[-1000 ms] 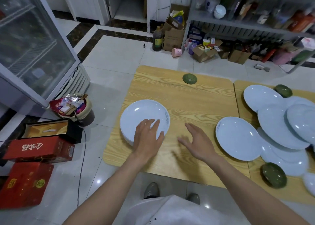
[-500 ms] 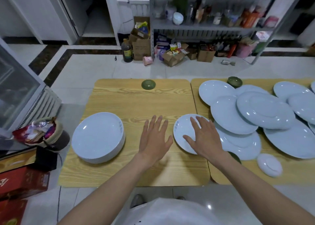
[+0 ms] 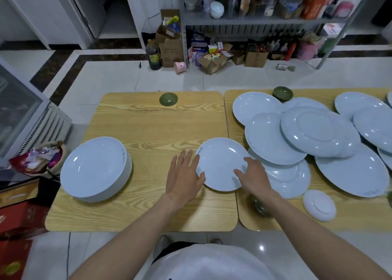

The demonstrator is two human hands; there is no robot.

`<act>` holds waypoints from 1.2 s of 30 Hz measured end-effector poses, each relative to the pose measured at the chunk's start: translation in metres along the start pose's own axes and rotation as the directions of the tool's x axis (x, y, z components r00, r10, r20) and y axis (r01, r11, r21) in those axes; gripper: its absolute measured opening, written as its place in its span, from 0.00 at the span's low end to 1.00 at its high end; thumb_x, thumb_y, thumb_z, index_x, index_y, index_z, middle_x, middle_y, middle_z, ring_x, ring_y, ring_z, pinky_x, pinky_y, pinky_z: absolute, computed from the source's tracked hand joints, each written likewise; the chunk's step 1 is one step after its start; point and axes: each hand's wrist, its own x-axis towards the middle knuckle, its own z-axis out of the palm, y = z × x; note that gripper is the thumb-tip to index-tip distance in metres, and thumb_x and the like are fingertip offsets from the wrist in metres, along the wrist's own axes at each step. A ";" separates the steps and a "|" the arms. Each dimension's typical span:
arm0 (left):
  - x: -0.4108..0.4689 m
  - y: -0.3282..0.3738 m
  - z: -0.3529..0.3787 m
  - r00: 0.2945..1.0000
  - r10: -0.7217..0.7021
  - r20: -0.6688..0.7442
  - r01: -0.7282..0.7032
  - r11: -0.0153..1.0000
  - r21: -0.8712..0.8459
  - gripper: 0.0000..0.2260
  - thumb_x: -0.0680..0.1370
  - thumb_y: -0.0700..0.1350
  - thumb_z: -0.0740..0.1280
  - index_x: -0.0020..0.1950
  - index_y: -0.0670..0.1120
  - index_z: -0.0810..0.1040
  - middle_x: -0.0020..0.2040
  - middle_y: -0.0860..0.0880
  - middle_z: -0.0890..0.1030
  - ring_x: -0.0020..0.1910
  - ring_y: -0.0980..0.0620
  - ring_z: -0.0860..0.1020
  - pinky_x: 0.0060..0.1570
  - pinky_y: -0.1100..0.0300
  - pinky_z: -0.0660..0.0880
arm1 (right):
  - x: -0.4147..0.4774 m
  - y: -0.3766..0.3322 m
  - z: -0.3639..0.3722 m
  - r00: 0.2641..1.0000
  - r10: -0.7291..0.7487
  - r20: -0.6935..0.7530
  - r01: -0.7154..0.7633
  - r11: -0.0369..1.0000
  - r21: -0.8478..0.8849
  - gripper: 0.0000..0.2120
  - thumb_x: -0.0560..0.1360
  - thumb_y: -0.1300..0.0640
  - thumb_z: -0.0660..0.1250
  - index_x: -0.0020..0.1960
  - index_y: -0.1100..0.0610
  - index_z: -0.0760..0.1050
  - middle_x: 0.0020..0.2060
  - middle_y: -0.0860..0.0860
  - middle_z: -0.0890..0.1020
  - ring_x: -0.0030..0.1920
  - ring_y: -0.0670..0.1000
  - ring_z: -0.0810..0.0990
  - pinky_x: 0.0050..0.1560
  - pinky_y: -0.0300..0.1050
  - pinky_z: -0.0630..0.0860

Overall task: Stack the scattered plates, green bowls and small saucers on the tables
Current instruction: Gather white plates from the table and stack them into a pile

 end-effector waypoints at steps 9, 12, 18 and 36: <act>0.010 0.002 0.005 0.998 -0.055 -0.025 0.053 0.997 -0.049 0.27 0.81 0.57 0.56 0.78 0.47 0.61 0.79 0.45 0.59 0.79 0.46 0.53 0.76 0.50 0.46 | 0.031 0.012 0.013 0.988 0.149 -0.040 -0.144 0.984 0.102 0.20 0.76 0.59 0.68 0.66 0.62 0.71 0.64 0.60 0.71 0.64 0.58 0.71 0.61 0.47 0.70; 0.013 0.002 0.005 0.997 -0.068 -0.037 0.067 0.997 -0.032 0.29 0.79 0.58 0.52 0.78 0.47 0.62 0.78 0.46 0.61 0.79 0.46 0.55 0.76 0.50 0.48 | 0.035 0.017 0.015 0.982 0.184 -0.029 -0.177 0.970 0.164 0.18 0.74 0.64 0.69 0.63 0.63 0.73 0.61 0.59 0.74 0.61 0.58 0.74 0.55 0.42 0.69; 0.017 -0.003 -0.002 0.995 -0.076 -0.069 0.072 0.996 -0.061 0.27 0.80 0.56 0.56 0.77 0.46 0.65 0.77 0.45 0.63 0.78 0.45 0.57 0.76 0.49 0.50 | 0.037 0.013 0.024 0.960 0.277 0.039 -0.263 0.847 0.462 0.14 0.72 0.68 0.70 0.57 0.60 0.77 0.51 0.55 0.78 0.51 0.53 0.76 0.51 0.43 0.73; -0.007 -0.103 -0.118 0.958 -0.109 -0.264 0.079 0.990 -0.121 0.22 0.79 0.53 0.64 0.69 0.43 0.75 0.68 0.44 0.76 0.67 0.45 0.74 0.65 0.51 0.69 | -0.001 -0.175 0.049 0.987 0.030 0.158 -0.148 0.550 0.822 0.22 0.71 0.73 0.69 0.62 0.61 0.71 0.51 0.59 0.83 0.48 0.57 0.84 0.40 0.48 0.83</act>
